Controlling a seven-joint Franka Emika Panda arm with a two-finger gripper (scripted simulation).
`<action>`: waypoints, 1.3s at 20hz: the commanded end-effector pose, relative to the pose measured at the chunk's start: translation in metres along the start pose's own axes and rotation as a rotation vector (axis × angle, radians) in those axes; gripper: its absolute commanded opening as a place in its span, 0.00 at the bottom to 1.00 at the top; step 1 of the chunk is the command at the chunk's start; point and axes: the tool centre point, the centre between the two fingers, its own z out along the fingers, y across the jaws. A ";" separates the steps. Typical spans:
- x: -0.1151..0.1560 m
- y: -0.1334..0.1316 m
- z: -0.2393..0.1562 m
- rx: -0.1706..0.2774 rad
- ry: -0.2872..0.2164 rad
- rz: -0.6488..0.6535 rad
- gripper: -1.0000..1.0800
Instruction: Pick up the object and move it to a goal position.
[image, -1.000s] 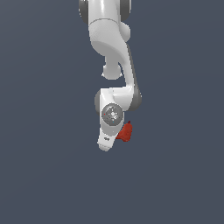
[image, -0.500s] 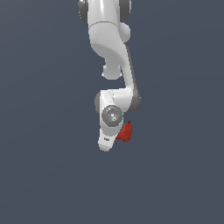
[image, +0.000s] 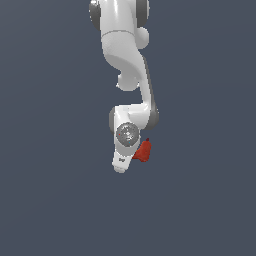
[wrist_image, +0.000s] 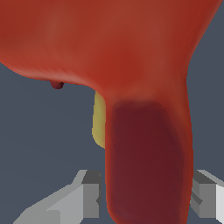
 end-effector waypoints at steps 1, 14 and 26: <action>0.000 -0.001 0.003 0.004 -0.001 -0.001 0.00; 0.002 0.007 -0.002 -0.030 0.012 -0.017 0.00; 0.018 0.050 -0.020 -0.222 0.091 -0.127 0.00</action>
